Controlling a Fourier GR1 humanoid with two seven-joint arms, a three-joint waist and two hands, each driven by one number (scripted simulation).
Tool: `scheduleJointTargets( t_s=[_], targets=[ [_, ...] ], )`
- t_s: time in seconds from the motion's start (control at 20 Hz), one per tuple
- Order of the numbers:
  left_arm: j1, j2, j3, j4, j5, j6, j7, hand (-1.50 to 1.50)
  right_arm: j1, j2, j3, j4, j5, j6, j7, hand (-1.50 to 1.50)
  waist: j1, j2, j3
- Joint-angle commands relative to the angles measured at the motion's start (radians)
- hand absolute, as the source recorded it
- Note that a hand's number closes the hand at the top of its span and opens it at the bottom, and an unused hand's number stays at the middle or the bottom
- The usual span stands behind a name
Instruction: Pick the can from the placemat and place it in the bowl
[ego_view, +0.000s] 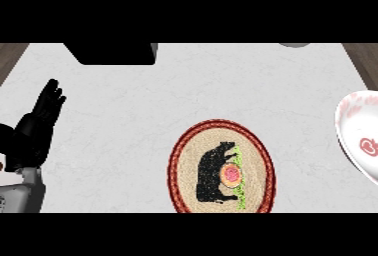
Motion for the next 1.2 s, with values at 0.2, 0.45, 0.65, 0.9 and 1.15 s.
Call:
scheduleJointTargets(
  t_s=[0.2,0.45,0.65,0.9,1.15],
  targets=[
    [-0.035,-0.023,0.011,0.044,-0.008,0.005,0.007,0.0,0.055,0.012,-0.105,0.087,-0.214,-0.021,-0.288,-1.5,-0.011,-0.001,0.0],
    [0.009,0.003,0.024,0.031,-0.01,-0.013,-0.021,0.0,0.059,0.114,-0.251,-0.067,-0.375,-0.22,-0.405,-1.5,-0.032,-0.011,0.001],
    [0.022,-0.002,0.028,0.012,-0.016,0.005,-0.006,0.0,0.061,0.08,-0.389,-0.207,-0.551,-0.208,-0.465,-1.5,-0.047,-0.018,0.0],
    [0.02,0.001,0.039,0.001,-0.014,0.001,-0.007,0.0,0.327,0.157,-0.524,-0.398,-0.756,-0.064,-0.51,-1.5,-0.047,-0.013,0.0],
    [0.004,0.007,0.037,-0.037,-0.012,-0.008,0.045,0.0,0.533,0.266,-0.628,-0.581,-0.906,0.046,-0.527,-1.5,-0.033,-0.009,0.0]
  ],
)
